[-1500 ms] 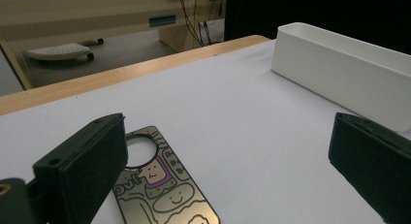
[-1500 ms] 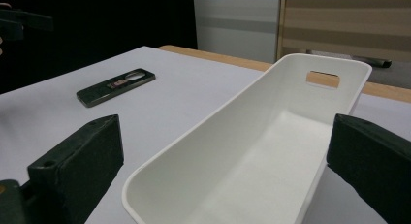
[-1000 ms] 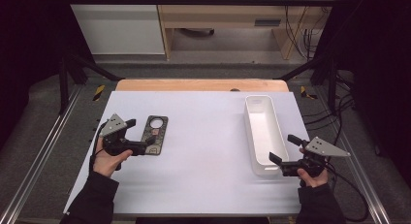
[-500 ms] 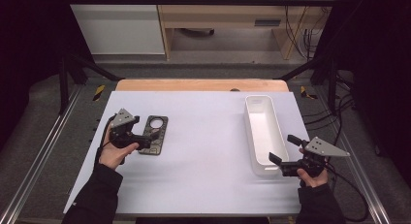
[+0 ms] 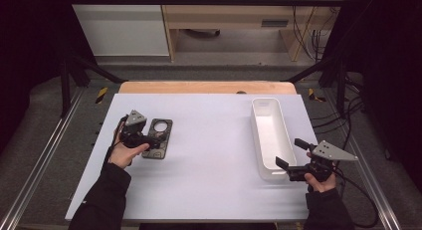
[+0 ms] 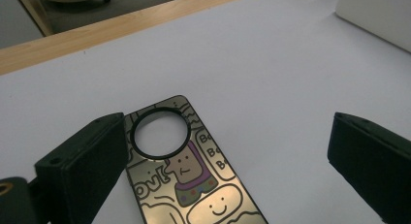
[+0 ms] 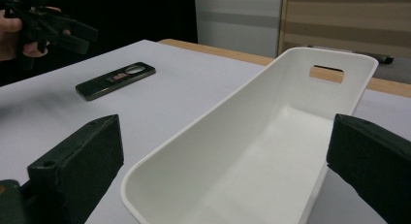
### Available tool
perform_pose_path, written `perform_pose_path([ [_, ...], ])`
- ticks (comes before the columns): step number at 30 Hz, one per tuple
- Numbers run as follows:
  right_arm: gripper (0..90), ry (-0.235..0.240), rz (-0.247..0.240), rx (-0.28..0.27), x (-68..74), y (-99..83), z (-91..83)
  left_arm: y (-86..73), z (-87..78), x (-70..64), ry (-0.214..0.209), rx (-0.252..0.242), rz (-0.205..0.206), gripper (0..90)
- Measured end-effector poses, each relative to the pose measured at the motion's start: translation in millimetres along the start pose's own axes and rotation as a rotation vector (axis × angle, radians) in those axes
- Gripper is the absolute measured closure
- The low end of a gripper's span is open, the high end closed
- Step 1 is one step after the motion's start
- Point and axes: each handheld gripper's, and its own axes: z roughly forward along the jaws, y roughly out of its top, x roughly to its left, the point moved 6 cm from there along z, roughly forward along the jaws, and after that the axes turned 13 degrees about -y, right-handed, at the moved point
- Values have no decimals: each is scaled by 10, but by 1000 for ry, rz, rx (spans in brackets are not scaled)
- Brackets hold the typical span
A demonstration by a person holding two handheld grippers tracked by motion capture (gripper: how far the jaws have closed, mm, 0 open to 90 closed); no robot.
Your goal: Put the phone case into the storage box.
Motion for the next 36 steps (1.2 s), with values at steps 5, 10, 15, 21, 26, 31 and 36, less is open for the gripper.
perform_pose_path([
  [5,4,0,1,-2,-3,2,-4,-30,53,40,12,22,-7,8],
  [10,4,0,-1,1,0,-1,1,-94,143,101,27,67,-22,9],
  [15,4,-1,1,-1,-5,1,-3,-144,216,140,27,96,-43,15],
  [21,4,-2,0,0,-5,0,-2,-203,293,186,43,134,-55,14],
  [26,4,-3,0,0,-6,1,-1,-250,354,215,48,158,-72,12],
  [31,4,-2,1,0,-5,0,0,-303,418,253,53,184,-94,10],
  [36,4,-2,1,0,-5,1,-1,-352,468,293,67,209,-112,11],
])
